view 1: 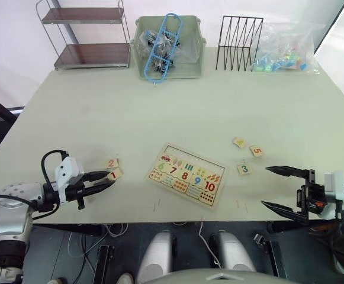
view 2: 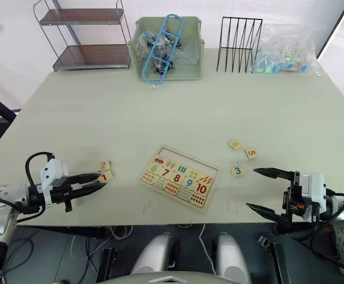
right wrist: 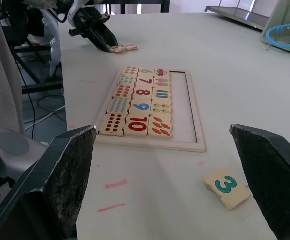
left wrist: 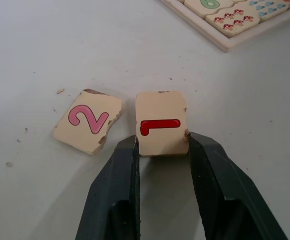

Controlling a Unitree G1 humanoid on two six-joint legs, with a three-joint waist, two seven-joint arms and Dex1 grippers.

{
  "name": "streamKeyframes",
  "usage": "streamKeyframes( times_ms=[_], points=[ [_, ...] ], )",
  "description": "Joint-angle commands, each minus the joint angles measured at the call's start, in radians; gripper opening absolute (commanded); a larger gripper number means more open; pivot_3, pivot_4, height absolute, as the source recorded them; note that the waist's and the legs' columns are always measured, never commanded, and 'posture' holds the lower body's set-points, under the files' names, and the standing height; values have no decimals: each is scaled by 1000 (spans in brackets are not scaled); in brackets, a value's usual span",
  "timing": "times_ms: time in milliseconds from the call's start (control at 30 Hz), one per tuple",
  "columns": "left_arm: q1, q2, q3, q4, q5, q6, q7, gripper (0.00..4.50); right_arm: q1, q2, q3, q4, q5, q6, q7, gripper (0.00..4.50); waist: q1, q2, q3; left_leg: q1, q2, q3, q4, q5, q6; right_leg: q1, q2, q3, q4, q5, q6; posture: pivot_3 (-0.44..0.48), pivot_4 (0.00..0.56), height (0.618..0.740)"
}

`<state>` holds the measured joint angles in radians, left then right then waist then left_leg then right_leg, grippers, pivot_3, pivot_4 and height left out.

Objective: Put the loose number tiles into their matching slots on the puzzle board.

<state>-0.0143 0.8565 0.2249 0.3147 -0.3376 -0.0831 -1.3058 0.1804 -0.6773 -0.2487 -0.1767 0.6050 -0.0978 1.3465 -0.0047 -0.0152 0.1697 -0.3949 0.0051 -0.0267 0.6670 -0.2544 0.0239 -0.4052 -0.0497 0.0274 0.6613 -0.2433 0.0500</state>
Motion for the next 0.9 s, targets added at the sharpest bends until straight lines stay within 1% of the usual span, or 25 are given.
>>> streamKeyframes(
  times_ms=[33, 167, 367, 433, 600, 700, 767, 900],
  points=[
    [3, -3, -26, 8, 6, -11, -25, 902, 8, 6, -19, -15, 13, -22, 2, 4500, 0, 0, 0, 0, 0, 0, 0, 0, 0, 0, 0, 0, 0, 0, 0, 0, 150, 739],
    [-37, 23, -24, 2, -6, -6, -64, 902, 13, 14, -15, -16, 10, -27, -1, 4500, 1, 0, 0, 0, 0, 0, 0, 0, 0, 0, 0, 0, 0, 0, 0, 0, 150, 739],
    [-138, 71, -49, -23, -20, 63, -127, 902, 15, 31, -6, -17, 5, -37, -11, 4500, -2, -1, 0, -1, 0, -1, 0, 0, 0, 0, 1, -1, 0, 0, 0, 0, 150, 739],
    [-188, 90, -67, -16, -12, 82, -155, 902, 15, 40, -5, -20, 6, -38, -18, 4500, -2, -1, 1, -1, 0, -2, 0, 0, 0, 0, 2, -1, 0, 0, 0, 0, 150, 739],
    [-367, 112, -125, 38, 0, 121, -235, 902, 26, 60, -6, -28, 3, -45, -34, 4500, -1, -1, 1, -2, 0, -2, 1, 0, 0, 0, 3, -2, 0, 0, 0, 0, 150, 739],
    [-510, 120, -201, 105, 31, 105, -301, 902, 40, 71, -13, -37, 6, -52, -47, 4500, -3, -1, 1, -2, -1, -2, 1, 0, 0, 0, 3, -2, 1, 0, 1, 0, 150, 739],
    [-608, 120, -271, 175, 70, 76, -308, 902, 47, 78, -16, -41, 8, -57, -59, 4500, -4, -1, 1, -2, -2, -1, 2, 0, 0, 0, 4, -2, 1, 0, 1, 0, 150, 739],
    [-822, 98, -443, 318, 72, 0, -309, 902, 70, 112, -13, -63, 5, -67, -96, 4500, -5, -2, 1, -3, -2, 1, 2, 0, 0, 0, 5, -3, 1, 0, 1, 0, 150, 739]
  ],
)
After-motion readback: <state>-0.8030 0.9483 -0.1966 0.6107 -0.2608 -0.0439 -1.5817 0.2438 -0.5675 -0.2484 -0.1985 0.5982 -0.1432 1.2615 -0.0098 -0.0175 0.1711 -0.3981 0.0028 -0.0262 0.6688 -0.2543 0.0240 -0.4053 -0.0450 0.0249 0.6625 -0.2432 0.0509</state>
